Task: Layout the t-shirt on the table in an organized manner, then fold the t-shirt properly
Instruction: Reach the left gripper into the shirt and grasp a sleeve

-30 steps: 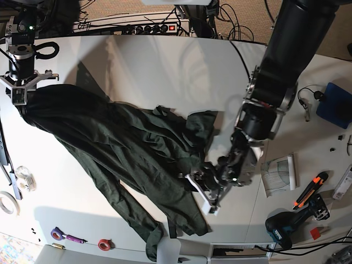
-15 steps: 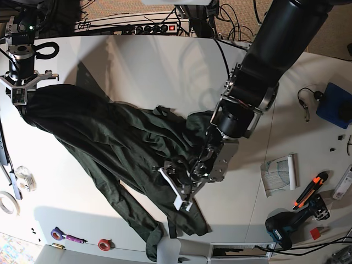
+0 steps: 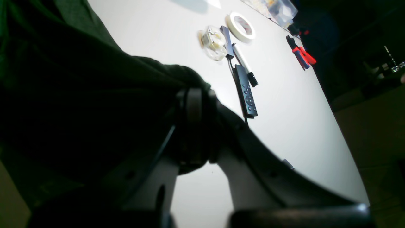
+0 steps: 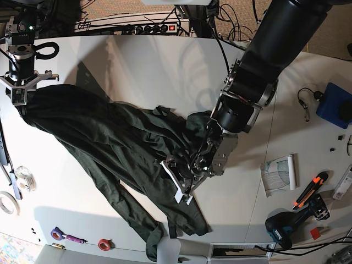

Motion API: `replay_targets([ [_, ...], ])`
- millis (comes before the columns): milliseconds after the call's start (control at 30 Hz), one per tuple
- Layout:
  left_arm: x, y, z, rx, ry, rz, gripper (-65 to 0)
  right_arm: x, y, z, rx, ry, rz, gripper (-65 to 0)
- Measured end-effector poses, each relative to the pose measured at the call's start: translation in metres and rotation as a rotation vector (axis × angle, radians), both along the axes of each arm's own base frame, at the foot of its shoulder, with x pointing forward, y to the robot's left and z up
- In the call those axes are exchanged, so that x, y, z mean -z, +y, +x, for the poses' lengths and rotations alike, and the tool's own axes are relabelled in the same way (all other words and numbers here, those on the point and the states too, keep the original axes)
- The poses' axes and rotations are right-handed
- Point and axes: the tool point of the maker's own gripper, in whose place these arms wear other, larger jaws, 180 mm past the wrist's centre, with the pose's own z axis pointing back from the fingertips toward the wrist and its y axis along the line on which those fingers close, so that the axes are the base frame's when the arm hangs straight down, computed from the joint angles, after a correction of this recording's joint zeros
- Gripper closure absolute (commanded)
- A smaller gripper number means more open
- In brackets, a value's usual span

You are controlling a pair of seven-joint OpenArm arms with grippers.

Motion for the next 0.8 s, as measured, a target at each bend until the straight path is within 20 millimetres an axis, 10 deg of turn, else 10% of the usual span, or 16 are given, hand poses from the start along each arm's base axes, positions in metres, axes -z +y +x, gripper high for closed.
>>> replay_targets([
  [67, 0.003, -0.002, -0.004, 0.004, -0.006, -0.013, 0.0, 0.0, 0.0, 0.0, 0.0, 0.0, 0.0, 0.0],
  [333, -0.012, -0.026, -0.019, 0.123, 0.021, -0.144, 0.0, -0.001, 0.001, 0.001, -0.007, -0.008, -0.002, 0.0],
  [533, -0.09, -0.057, -0.017, 0.334, -0.054, -0.266, 0.0, -0.002, 0.002, 0.001, -0.01, -0.014, -0.002, 0.0],
  [800, -0.109, -0.038, -0.017, 0.407, -0.106, -0.165, 0.0, -0.002, 0.002, 0.001, -0.011, -0.014, -0.002, 0.0],
])
